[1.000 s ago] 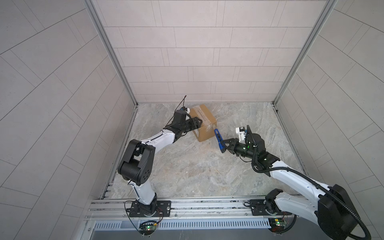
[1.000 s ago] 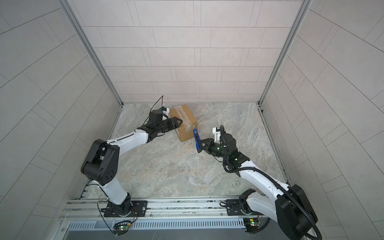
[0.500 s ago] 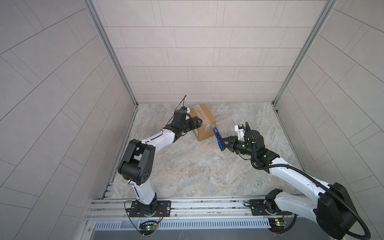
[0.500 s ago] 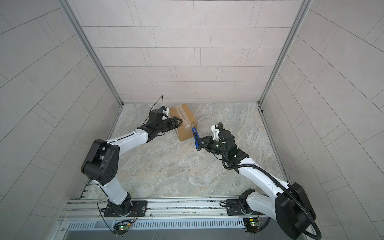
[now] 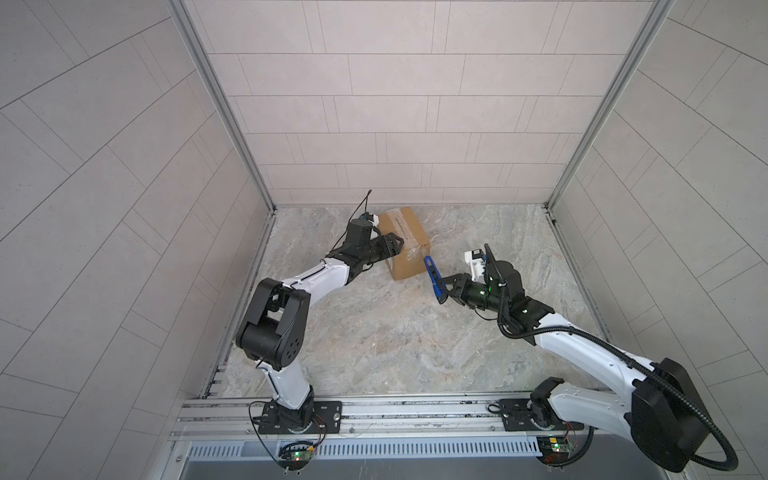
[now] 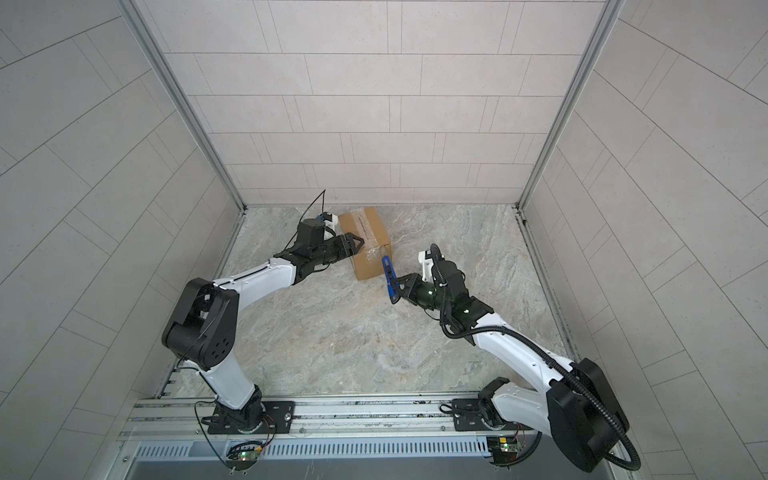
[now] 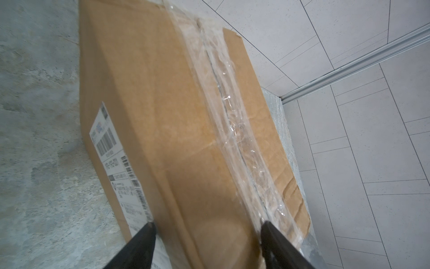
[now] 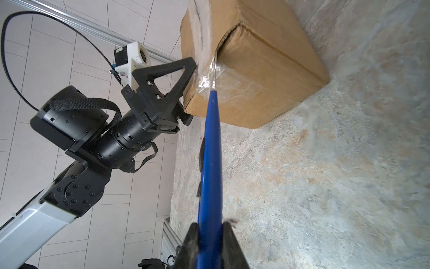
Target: Unpack the express box
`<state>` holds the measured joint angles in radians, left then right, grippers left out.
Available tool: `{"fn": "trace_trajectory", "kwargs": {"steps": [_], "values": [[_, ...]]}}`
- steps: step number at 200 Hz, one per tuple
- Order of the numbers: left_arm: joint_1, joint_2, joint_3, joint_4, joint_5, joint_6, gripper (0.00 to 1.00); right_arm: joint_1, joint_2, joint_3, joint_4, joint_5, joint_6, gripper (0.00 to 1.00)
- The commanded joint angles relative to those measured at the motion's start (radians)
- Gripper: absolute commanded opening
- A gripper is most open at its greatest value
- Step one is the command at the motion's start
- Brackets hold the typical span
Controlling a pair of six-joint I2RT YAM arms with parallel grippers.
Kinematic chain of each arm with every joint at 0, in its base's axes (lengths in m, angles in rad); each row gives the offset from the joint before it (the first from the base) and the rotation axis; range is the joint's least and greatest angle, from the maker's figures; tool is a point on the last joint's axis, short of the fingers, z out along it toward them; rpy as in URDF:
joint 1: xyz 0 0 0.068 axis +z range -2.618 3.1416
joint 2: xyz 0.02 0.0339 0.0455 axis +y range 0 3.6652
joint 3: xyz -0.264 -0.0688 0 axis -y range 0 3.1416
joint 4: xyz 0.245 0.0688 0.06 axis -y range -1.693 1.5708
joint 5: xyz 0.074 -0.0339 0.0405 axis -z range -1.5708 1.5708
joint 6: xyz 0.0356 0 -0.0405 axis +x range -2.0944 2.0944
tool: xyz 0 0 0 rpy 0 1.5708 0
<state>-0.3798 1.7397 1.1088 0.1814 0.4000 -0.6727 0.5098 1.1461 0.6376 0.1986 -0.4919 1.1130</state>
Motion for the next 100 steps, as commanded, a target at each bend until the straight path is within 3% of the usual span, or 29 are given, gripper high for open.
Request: {"fn": "trace_trajectory", "kwargs": {"steps": [1, 43, 100], "values": [[-0.010, 0.007, 0.012, 0.022, 0.042, 0.002, 0.74, 0.014, 0.008, 0.034, 0.100, -0.064, 0.002, 0.00], [-0.010, 0.007, 0.013, 0.025, 0.046, 0.001, 0.74, 0.013, 0.038, 0.027, 0.284, -0.087, 0.125, 0.00], [-0.010, 0.009, 0.011, 0.018, 0.046, 0.006, 0.74, 0.011, 0.078, 0.056, 0.100, -0.002, 0.014, 0.00]]}}
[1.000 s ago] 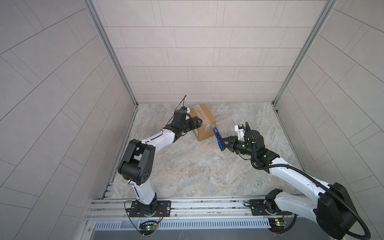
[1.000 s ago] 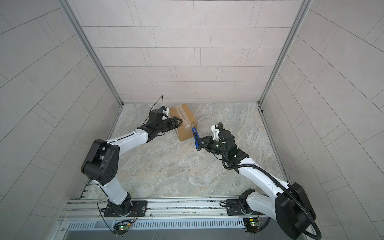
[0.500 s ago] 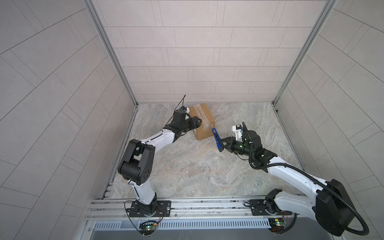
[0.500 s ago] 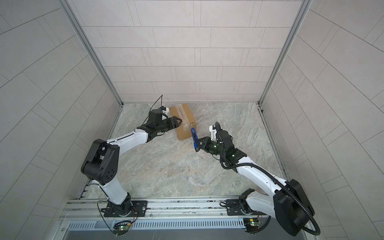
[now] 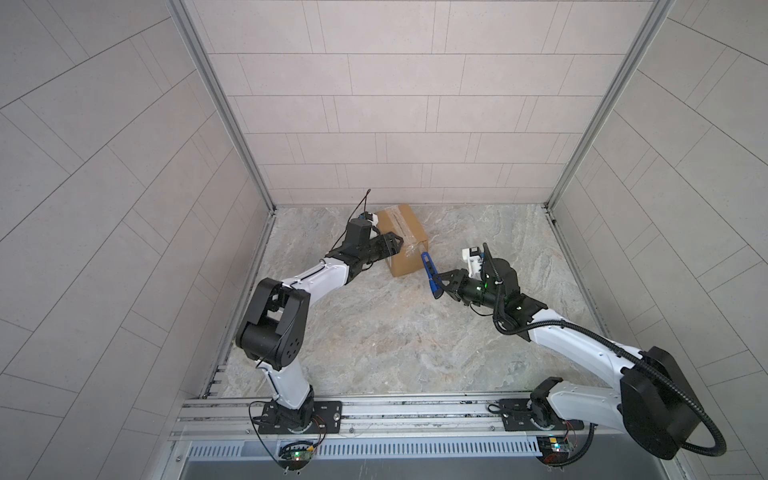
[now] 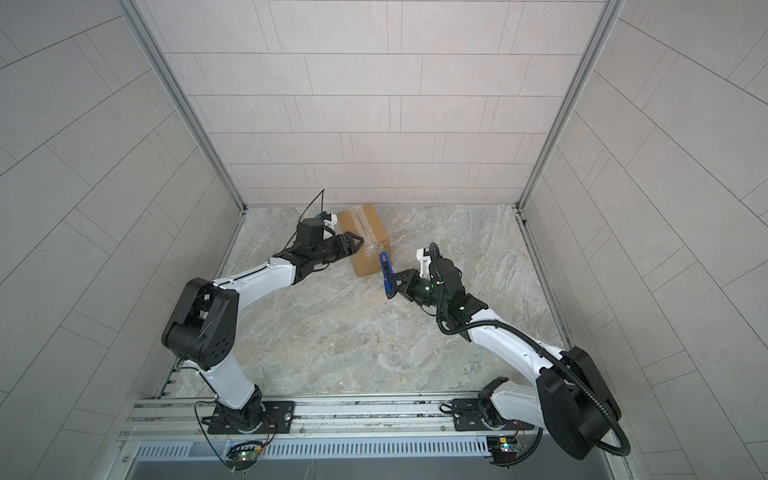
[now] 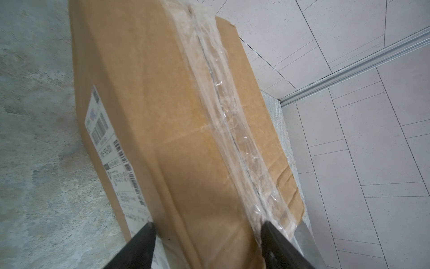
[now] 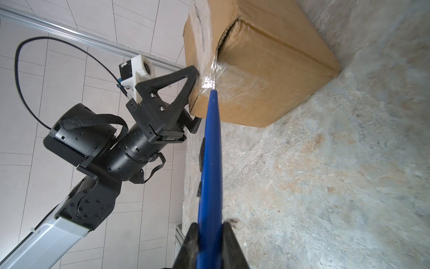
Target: Unpack the express box
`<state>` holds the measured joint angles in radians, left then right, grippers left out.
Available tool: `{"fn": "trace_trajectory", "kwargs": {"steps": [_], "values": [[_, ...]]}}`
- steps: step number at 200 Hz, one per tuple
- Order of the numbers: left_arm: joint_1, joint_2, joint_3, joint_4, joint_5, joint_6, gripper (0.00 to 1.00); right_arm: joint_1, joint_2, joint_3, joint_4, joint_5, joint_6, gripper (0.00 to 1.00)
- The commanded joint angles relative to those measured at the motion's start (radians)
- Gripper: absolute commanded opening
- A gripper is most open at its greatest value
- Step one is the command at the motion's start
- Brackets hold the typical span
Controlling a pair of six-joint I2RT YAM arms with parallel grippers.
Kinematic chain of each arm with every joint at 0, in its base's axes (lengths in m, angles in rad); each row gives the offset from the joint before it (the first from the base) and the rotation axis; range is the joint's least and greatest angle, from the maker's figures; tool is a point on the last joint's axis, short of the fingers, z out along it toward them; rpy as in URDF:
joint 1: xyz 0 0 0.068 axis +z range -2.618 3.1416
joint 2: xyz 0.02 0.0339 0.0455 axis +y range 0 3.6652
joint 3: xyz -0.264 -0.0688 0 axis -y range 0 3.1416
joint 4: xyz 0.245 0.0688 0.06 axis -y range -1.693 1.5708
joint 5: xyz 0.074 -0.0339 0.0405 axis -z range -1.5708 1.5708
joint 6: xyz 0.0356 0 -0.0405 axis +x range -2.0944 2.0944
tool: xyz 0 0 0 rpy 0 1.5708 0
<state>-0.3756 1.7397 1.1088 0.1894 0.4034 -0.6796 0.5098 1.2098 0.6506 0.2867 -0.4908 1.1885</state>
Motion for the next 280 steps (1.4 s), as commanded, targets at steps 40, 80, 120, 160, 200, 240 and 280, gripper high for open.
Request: {"fn": "trace_trajectory", "kwargs": {"steps": [40, 80, 120, 160, 200, 240, 280], "values": [[-0.011, 0.006, 0.009, 0.008, 0.043, 0.015, 0.74, 0.003, 0.031, 0.072, -0.034, -0.011, -0.102, 0.00], [-0.011, -0.013, 0.008, 0.007, 0.041, 0.011, 0.75, 0.005, -0.004, 0.073, -0.068, -0.097, -0.106, 0.00], [-0.012, -0.040, -0.025, 0.036, 0.054, -0.012, 0.75, 0.009, -0.057, 0.050, -0.087, -0.152, -0.070, 0.00], [-0.027, -0.098, -0.105, 0.093, 0.053, -0.055, 0.75, 0.032, -0.115, 0.010, -0.094, -0.137, -0.040, 0.00], [-0.067, -0.173, -0.180, 0.108, 0.030, -0.070, 0.75, 0.051, -0.187, -0.025, -0.094, -0.078, -0.004, 0.00], [-0.093, -0.230, -0.232, 0.133, 0.018, -0.095, 0.75, 0.074, -0.241, -0.082, -0.113, 0.001, 0.026, 0.00], [-0.091, -0.252, -0.215, 0.085, -0.008, -0.064, 0.76, 0.079, -0.260, -0.114, -0.112, 0.042, 0.014, 0.00]]}}
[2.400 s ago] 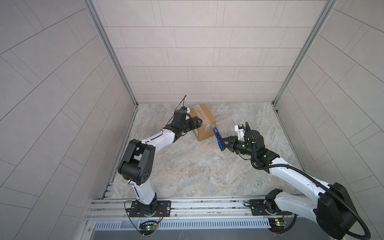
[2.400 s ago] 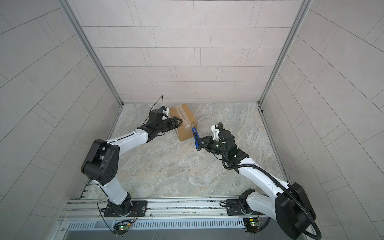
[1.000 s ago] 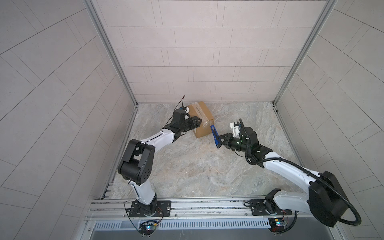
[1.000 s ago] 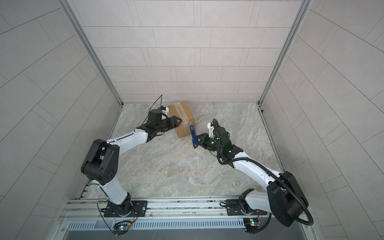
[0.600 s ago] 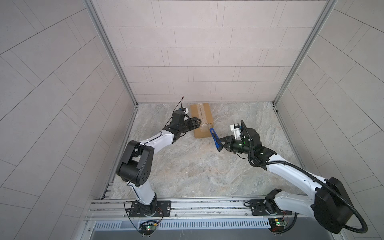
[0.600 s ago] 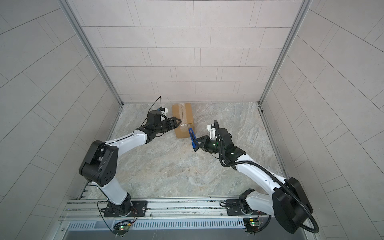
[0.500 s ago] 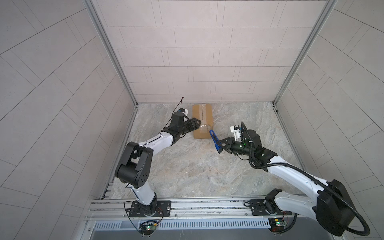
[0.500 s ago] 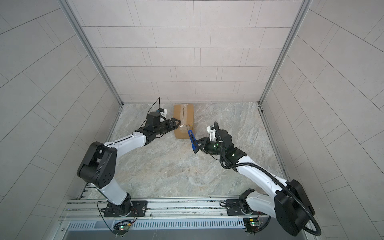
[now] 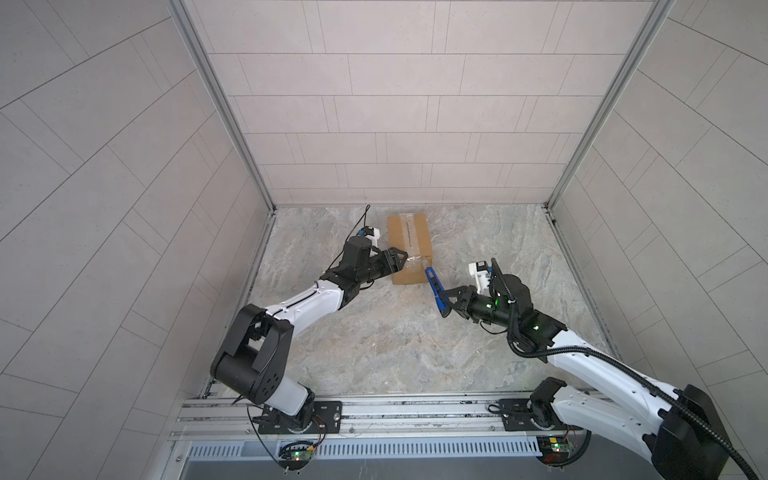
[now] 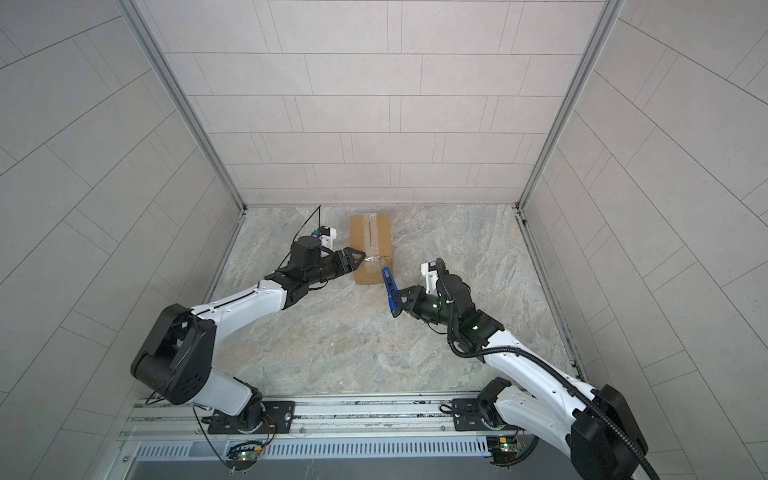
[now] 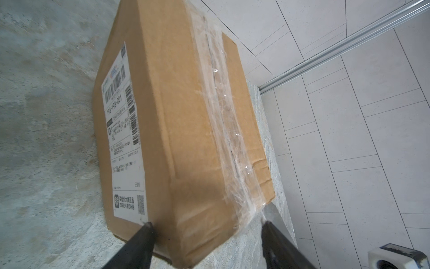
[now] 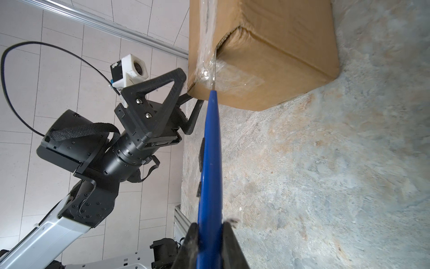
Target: Unpack the express box
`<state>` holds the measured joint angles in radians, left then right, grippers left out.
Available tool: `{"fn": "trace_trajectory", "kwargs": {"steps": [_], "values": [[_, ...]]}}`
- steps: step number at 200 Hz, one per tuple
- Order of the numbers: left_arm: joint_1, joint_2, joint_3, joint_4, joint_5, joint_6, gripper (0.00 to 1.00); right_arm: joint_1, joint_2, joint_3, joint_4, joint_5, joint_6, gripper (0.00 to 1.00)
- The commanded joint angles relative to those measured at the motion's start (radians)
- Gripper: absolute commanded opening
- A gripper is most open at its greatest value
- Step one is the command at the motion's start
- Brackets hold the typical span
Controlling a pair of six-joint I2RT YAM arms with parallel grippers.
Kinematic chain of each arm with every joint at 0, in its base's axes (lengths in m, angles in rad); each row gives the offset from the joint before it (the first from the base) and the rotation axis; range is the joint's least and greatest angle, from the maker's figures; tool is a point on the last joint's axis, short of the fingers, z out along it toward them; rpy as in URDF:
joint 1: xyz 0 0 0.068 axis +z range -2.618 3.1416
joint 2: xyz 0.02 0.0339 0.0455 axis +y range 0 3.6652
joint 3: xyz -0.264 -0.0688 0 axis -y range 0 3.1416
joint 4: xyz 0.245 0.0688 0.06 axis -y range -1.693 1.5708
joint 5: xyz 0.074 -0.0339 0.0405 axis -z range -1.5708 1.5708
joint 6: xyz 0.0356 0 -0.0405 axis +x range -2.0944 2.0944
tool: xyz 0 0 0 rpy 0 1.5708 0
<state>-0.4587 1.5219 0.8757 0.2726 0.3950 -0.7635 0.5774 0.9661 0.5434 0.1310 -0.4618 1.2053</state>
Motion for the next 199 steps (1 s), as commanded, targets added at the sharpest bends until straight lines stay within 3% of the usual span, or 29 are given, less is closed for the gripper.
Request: {"fn": "trace_trajectory", "kwargs": {"steps": [1, 112, 154, 199], "values": [[-0.008, -0.035, 0.020, 0.000, -0.002, 0.020, 0.76, 0.011, -0.017, -0.007, 0.044, 0.015, -0.004, 0.00], [0.071, 0.163, 0.260, -0.157, 0.005, 0.148, 0.74, 0.007, 0.033, 0.012, 0.104, 0.041, -0.028, 0.00], [0.070, 0.223, 0.271, -0.140, 0.024, 0.148, 0.66, 0.000, 0.041, 0.018, 0.125, 0.050, -0.018, 0.00], [0.071, 0.221, 0.243, -0.132, 0.027, 0.168, 0.62, -0.003, 0.061, 0.010, 0.228, 0.087, 0.078, 0.00]]}}
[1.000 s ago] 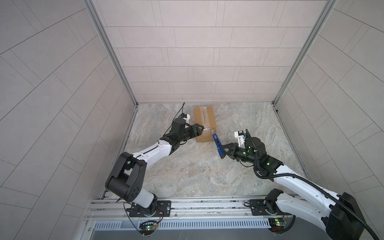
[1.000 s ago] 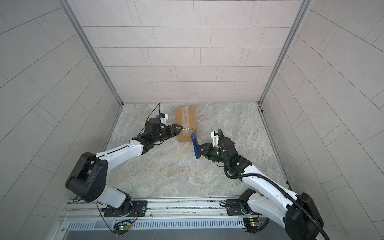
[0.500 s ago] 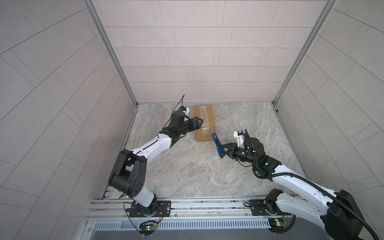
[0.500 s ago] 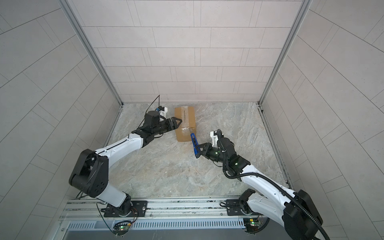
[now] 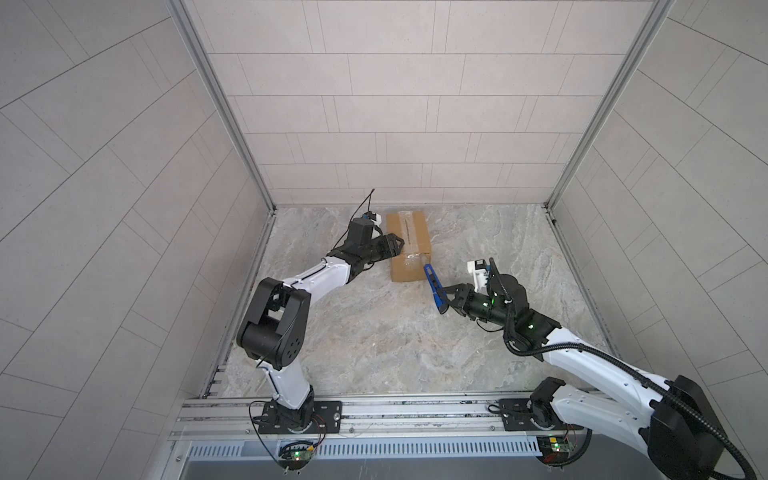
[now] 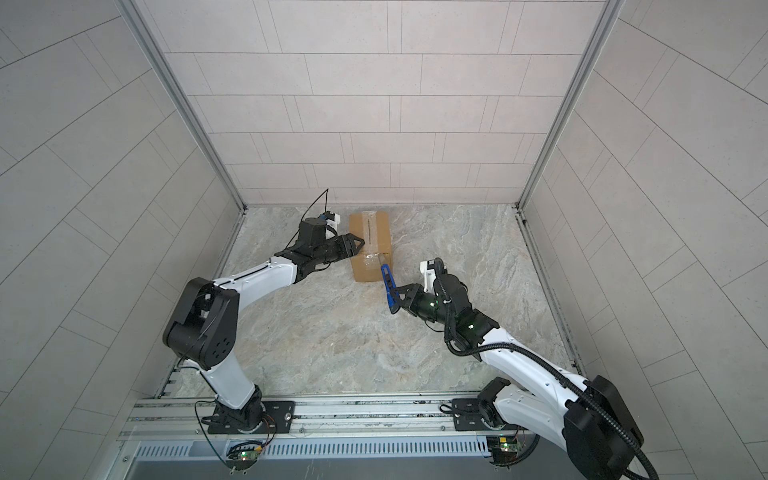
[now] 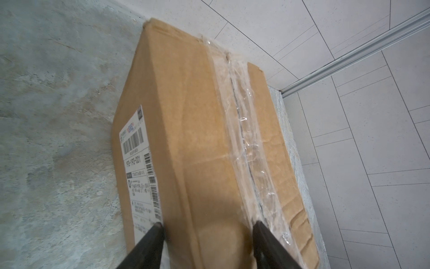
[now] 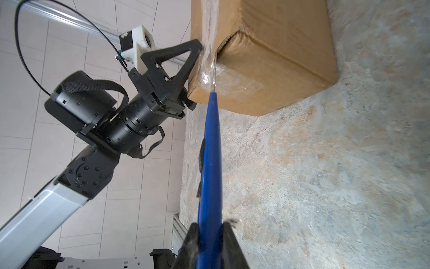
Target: Unpack the express box
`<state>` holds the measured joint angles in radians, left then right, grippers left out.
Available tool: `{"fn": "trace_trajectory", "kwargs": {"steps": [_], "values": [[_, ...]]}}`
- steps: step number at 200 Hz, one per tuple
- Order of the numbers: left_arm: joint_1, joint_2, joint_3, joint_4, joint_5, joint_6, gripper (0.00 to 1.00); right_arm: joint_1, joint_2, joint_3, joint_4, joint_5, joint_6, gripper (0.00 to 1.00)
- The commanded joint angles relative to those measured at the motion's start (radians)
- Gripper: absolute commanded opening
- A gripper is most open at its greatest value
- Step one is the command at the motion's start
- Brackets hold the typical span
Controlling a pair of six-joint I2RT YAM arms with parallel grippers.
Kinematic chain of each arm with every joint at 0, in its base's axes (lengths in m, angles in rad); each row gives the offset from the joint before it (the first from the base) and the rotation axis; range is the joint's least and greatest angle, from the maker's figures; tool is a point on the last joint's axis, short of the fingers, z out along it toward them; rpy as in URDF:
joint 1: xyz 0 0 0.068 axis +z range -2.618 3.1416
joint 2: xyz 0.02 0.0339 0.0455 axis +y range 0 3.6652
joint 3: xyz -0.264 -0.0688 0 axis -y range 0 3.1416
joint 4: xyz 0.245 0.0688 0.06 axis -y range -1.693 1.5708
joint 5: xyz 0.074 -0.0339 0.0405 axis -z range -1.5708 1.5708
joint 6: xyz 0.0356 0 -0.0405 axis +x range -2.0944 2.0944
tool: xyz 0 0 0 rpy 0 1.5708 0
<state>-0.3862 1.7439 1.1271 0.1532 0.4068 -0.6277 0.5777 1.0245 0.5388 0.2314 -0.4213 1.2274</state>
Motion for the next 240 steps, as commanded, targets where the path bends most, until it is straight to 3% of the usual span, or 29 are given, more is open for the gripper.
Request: {"fn": "trace_trajectory", "kwargs": {"steps": [1, 20, 65, 131, 191, 240], "values": [[-0.002, -0.001, -0.008, -0.012, 0.015, 0.032, 0.62, -0.004, 0.004, 0.016, 0.125, 0.049, 0.054, 0.00], [-0.002, 0.005, -0.019, 0.001, 0.021, 0.031, 0.62, -0.004, 0.009, 0.035, 0.045, 0.070, 0.028, 0.00], [-0.002, 0.015, -0.020, 0.008, 0.029, 0.033, 0.61, -0.003, 0.025, 0.034, 0.048, 0.101, 0.005, 0.00], [-0.002, 0.031, -0.020, 0.006, 0.033, 0.040, 0.59, -0.017, 0.085, 0.027, 0.196, 0.081, 0.005, 0.00], [0.001, 0.018, -0.009, 0.011, 0.044, 0.031, 0.64, -0.023, 0.173, 0.145, 0.243, -0.217, 0.002, 0.00], [0.004, -0.019, -0.016, 0.038, 0.055, 0.001, 0.70, -0.026, 0.149, 0.181, 0.123, -0.260, -0.056, 0.00]]}}
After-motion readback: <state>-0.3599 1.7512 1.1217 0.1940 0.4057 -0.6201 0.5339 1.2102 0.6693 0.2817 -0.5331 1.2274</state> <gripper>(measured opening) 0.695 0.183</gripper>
